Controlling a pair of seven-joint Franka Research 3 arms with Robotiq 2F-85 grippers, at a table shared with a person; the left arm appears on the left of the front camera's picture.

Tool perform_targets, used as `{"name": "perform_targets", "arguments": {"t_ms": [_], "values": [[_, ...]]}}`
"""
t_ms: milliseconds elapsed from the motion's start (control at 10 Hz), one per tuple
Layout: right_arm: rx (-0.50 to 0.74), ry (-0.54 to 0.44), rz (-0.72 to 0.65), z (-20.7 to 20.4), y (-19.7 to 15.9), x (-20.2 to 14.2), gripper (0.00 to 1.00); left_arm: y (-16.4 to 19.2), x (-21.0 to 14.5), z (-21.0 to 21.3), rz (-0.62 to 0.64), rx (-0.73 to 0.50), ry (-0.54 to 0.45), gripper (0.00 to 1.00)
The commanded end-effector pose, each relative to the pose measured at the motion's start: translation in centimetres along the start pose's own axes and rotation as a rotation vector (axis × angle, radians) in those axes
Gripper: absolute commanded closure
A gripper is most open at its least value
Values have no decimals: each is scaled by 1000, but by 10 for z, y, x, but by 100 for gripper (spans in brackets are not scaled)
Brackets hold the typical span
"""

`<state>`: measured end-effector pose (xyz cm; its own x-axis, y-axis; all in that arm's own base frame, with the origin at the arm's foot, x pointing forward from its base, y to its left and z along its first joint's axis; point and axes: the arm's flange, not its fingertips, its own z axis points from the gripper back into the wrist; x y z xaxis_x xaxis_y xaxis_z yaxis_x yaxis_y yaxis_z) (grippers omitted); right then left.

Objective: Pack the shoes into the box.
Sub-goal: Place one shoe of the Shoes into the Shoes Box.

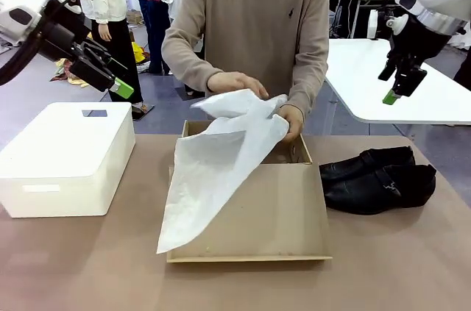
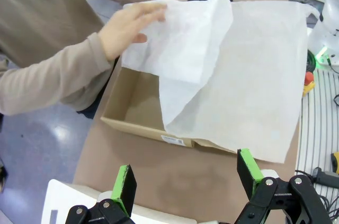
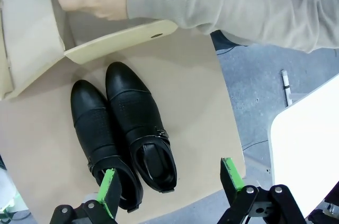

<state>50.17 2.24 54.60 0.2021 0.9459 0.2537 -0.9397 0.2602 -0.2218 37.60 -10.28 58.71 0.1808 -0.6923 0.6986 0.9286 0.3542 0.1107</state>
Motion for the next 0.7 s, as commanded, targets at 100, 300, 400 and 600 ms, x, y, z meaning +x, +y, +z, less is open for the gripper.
{"name": "perform_targets", "arguments": {"t_ms": [100,300,400,600], "values": [[-5,-8,-1,-1,3,-3,0,1,-1,2,-12,-9,-14,0],[-12,22,34,-6,-9,-3,0,1,-1,2,-12,-9,-14,0],[-25,44,81,-13,-18,-11,0,1,-1,2,-12,-9,-14,0],[-18,92,123,-32,-37,-28,0,1,-1,2,-12,-9,-14,0]]}}
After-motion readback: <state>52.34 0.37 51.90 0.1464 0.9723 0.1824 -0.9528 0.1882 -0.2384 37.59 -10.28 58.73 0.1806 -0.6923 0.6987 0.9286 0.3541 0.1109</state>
